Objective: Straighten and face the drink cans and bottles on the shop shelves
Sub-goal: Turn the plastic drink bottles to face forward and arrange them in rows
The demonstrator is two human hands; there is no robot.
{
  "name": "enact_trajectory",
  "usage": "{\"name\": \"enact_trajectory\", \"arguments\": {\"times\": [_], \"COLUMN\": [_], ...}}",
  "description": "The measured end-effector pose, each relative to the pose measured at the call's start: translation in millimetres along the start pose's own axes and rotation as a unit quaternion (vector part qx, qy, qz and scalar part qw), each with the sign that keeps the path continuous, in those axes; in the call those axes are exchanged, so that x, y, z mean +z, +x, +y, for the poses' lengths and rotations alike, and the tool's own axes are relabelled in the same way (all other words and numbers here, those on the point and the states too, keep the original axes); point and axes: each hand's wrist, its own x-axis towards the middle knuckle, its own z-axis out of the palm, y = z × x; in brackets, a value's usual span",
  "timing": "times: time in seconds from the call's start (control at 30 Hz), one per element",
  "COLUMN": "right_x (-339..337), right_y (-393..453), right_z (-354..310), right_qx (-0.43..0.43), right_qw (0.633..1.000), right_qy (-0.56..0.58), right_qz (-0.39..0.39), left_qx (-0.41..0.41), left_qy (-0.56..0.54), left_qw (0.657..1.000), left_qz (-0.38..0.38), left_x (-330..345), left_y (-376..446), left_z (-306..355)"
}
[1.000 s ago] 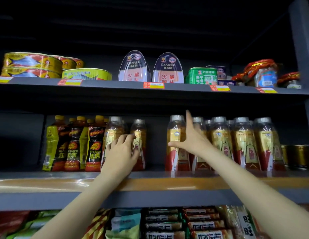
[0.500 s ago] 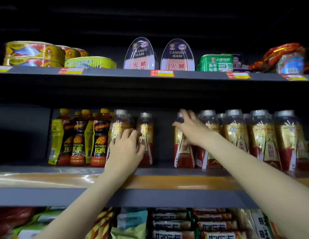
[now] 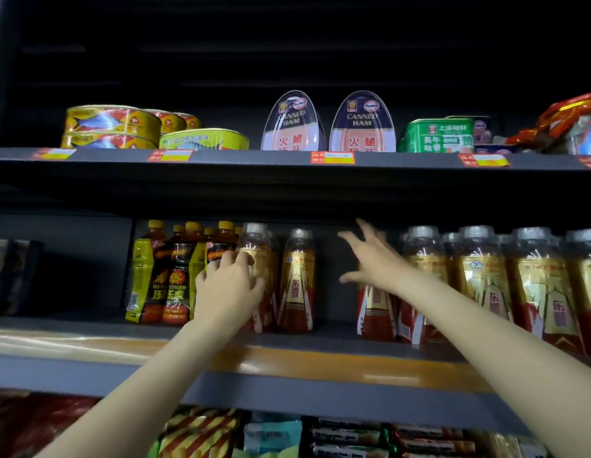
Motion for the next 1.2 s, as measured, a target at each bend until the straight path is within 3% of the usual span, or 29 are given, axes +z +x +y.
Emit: {"name": "enact_trajectory", "arguments": {"times": [0.1, 0.27, 0.47, 0.73, 0.8, 0.9, 1.0, 1.07, 1.2], "right_x": [12.3, 55.9, 57.4, -14.9, -29.8, -43.3, -60.4, -70.9, -73.7], "right_y": [21.2, 60.4, 56.3, -25.2, -45.5, -70.5, -91.9, -102.3, -112.8], "right_z": [-22.7, -54.9, -56.2, -65.8, -74.1, -84.2, -94.6, -102.4, -114.0], "right_qx": [0.0, 0.059, 0.087, 0.042, 0.054, 0.077, 0.084, 0.084, 0.106], "right_qw": [0.987, 0.949, 0.938, 0.952, 0.95, 0.934, 0.898, 0.867, 0.819], "right_qy": [0.159, 0.308, 0.334, 0.304, 0.304, 0.322, 0.375, 0.432, 0.509], "right_qz": [-0.028, -0.035, -0.007, 0.014, 0.038, 0.134, 0.215, 0.232, 0.244], "left_qx": [-0.02, -0.001, 0.014, 0.042, 0.067, 0.108, 0.126, 0.156, 0.168], "left_qy": [-0.011, -0.024, -0.061, -0.127, -0.194, -0.276, -0.339, -0.364, -0.458], "left_qw": [1.0, 0.998, 0.997, 0.991, 0.979, 0.954, 0.919, 0.893, 0.837], "left_qz": [0.014, 0.058, 0.041, 0.011, 0.0, -0.037, -0.16, -0.213, -0.247], "left_x": [5.9, 17.2, 18.4, 3.2, -7.7, -24.5, -34.5, -40.0, -59.4], "left_y": [-2.9, -4.6, -1.0, -7.8, -9.8, -16.6, -25.9, -33.0, -44.2], "left_z": [-12.6, -15.9, -17.4, -14.1, -12.1, -8.9, -12.8, -16.4, -15.0]}}
